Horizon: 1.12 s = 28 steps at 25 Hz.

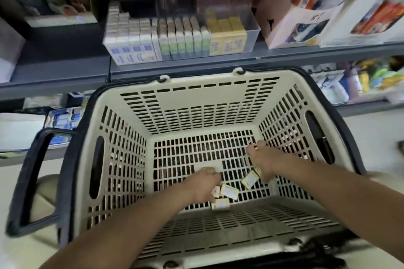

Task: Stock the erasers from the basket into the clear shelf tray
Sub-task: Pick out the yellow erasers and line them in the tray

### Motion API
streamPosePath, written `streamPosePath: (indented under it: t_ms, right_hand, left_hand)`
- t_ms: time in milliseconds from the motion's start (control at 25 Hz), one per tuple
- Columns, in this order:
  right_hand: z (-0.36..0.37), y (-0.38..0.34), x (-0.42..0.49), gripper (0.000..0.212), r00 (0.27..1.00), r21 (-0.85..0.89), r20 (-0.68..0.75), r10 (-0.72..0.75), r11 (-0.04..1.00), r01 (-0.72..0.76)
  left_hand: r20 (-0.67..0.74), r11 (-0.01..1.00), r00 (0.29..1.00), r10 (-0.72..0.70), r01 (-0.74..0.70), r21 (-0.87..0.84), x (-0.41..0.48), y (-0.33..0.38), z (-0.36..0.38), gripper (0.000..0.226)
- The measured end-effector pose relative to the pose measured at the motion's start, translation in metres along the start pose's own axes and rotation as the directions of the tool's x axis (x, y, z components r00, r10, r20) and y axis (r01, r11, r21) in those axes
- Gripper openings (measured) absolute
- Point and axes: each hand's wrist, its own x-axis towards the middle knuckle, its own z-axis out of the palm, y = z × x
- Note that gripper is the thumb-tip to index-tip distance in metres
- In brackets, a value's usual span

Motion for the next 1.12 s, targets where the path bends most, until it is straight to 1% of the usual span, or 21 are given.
streamPosePath:
  t_ms: [40,80,200,240,280,360,440,480,520,560,600,640,720,760,840,920,1000,1120]
  right_hand:
    - [0.005,-0.002,0.001,0.093,1.0,-0.021,-0.015,-0.01,1.0,0.01]
    - [0.009,-0.004,0.002,0.091,0.999,-0.033,-0.036,-0.024,0.999,0.023]
    - [0.015,-0.015,0.006,0.065,0.992,0.053,-0.114,-0.056,0.997,0.062]
    - [0.016,-0.02,0.008,0.061,0.989,0.101,-0.132,-0.073,0.991,0.086]
    - [0.017,-0.026,0.009,0.06,0.984,0.151,-0.142,-0.103,0.981,0.124]
    - [0.02,-0.037,0.011,0.061,0.971,0.227,-0.152,-0.186,0.949,0.218]
    - [0.019,-0.042,0.01,0.064,0.96,0.278,-0.155,-0.234,0.922,0.27]
    - [0.017,-0.041,0.01,0.067,0.96,0.285,-0.152,-0.235,0.919,0.27]
    - [0.016,-0.039,0.009,0.071,0.963,0.257,-0.147,-0.228,0.931,0.259]
    - [0.014,-0.037,0.009,0.075,0.965,0.187,-0.146,-0.217,0.952,0.243]
    - [0.014,-0.036,0.009,0.079,0.967,0.108,-0.15,-0.205,0.969,0.222]
    - [0.014,-0.036,0.009,0.08,0.969,0.064,-0.153,-0.192,0.977,0.203]
    - [0.015,-0.035,0.01,0.079,0.973,0.084,-0.137,-0.184,0.977,0.197]
    - [0.015,-0.033,0.01,0.075,0.973,0.117,-0.125,-0.195,0.971,0.21]
    - [0.014,-0.03,0.012,0.059,0.971,0.193,-0.103,-0.216,0.953,0.232]
    - [0.013,-0.031,0.013,0.039,0.968,0.273,-0.11,-0.223,0.93,0.246]
    - [0.012,-0.036,0.014,0.024,0.961,0.327,-0.159,-0.224,0.907,0.266]
    - [0.007,-0.035,0.015,0.018,0.954,0.322,-0.199,-0.223,0.905,0.279]
  left_hand:
    - [-0.018,1.0,1.0,0.002,-0.002,-0.015,0.0,-0.003,-0.002,0.04]
    - [-0.033,0.999,0.999,-0.005,0.004,-0.035,-0.001,-0.006,-0.005,0.036]
    - [-0.098,0.995,0.993,-0.062,0.054,-0.084,-0.004,-0.017,-0.013,0.035]
    - [-0.127,0.992,0.988,-0.083,0.069,-0.109,-0.007,-0.02,-0.016,0.038]
    - [-0.145,0.988,0.985,-0.095,0.075,-0.139,-0.008,-0.021,-0.018,0.042]
    - [-0.131,0.986,0.987,-0.087,0.067,-0.153,-0.011,-0.019,-0.017,0.056]
    - [-0.089,0.996,0.994,-0.065,0.059,-0.074,-0.01,-0.012,-0.011,0.063]
    - [-0.078,0.998,0.995,-0.059,0.057,-0.026,-0.01,-0.009,-0.008,0.062]
    - [-0.076,0.998,0.996,-0.055,0.056,0.008,-0.009,-0.006,-0.005,0.057]
    - [-0.079,0.998,0.995,-0.057,0.059,0.021,-0.009,-0.004,-0.004,0.051]
    - [-0.085,0.998,0.994,-0.064,0.066,0.018,-0.009,-0.003,-0.004,0.044]
    - [-0.09,0.997,0.993,-0.08,0.081,0.01,-0.009,-0.003,-0.006,0.038]
    - [-0.102,0.991,0.986,-0.133,0.134,0.004,-0.011,-0.007,-0.013,0.029]
    - [-0.106,0.986,0.98,-0.166,0.168,0.008,-0.013,-0.01,-0.017,0.027]
    - [-0.108,0.975,0.97,-0.217,0.22,0.016,-0.015,-0.015,-0.022,0.028]
    - [-0.137,0.976,0.967,-0.215,0.217,0.003,-0.014,-0.014,-0.024,0.036]
    - [-0.185,0.981,0.963,-0.194,0.185,-0.064,-0.011,-0.007,-0.023,0.046]
    - [-0.213,0.971,0.956,-0.201,0.165,-0.173,-0.005,0.002,-0.02,0.052]
